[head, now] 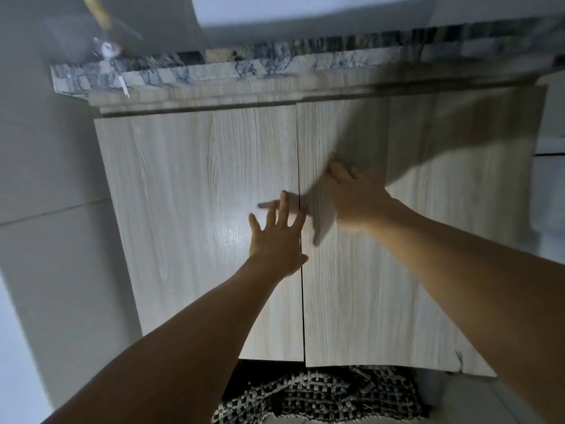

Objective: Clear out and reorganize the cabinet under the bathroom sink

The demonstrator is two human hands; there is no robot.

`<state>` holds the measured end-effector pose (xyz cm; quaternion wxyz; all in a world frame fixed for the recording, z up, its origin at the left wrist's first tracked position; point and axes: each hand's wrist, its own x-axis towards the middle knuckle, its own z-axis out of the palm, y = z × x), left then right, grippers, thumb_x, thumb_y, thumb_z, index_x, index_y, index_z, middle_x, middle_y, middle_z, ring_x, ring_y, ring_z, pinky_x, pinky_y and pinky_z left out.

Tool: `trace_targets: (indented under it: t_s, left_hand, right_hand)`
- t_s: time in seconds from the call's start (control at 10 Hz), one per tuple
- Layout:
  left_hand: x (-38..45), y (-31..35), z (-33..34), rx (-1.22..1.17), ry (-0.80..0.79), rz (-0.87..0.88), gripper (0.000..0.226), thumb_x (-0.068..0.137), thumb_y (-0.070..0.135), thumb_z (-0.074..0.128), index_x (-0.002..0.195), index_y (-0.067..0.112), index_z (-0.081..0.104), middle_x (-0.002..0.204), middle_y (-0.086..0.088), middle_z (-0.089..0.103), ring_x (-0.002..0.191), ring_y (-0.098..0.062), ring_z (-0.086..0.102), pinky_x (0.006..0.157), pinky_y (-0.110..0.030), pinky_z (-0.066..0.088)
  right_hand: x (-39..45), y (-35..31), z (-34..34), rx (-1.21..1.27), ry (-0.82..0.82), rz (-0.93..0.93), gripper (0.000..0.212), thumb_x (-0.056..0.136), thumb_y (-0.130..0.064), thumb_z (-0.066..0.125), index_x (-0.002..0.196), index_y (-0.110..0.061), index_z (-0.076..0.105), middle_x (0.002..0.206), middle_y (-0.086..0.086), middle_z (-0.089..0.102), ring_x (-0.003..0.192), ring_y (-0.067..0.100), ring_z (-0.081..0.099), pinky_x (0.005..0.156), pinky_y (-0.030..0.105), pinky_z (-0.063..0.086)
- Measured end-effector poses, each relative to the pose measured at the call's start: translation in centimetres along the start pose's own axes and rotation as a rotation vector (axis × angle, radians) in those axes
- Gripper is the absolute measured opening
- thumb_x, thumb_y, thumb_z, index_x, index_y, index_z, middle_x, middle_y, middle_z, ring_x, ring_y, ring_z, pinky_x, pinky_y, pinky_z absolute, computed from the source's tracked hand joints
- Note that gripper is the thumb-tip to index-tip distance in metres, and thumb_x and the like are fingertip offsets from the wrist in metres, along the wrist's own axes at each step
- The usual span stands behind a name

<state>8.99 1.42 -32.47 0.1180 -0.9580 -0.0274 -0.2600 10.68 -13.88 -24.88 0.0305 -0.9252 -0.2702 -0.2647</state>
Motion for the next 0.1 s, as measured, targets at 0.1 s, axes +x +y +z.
trace_targets:
  t_s: [0.1]
  left_hand:
    - [-2.09, 0.42, -3.55, -0.104, -0.281, 0.06, 0.092, 0.09, 0.05, 0.054, 0.152, 0.028, -0.011, 0.161, -0.013, 0.0, 0.147, -0.032, 0.015, 0.114, -0.06, 0.011]
  right_hand:
    - [-2.33, -0.11, -1.97, 0.218, -0.264, 0.136, 0.062, 0.086, -0.001, 0.06, 0.141, -0.002, 0.033, 0.136, 0.018, 0.048, 0.107, 0.028, 0.061, 0.075, 0.032, 0.053]
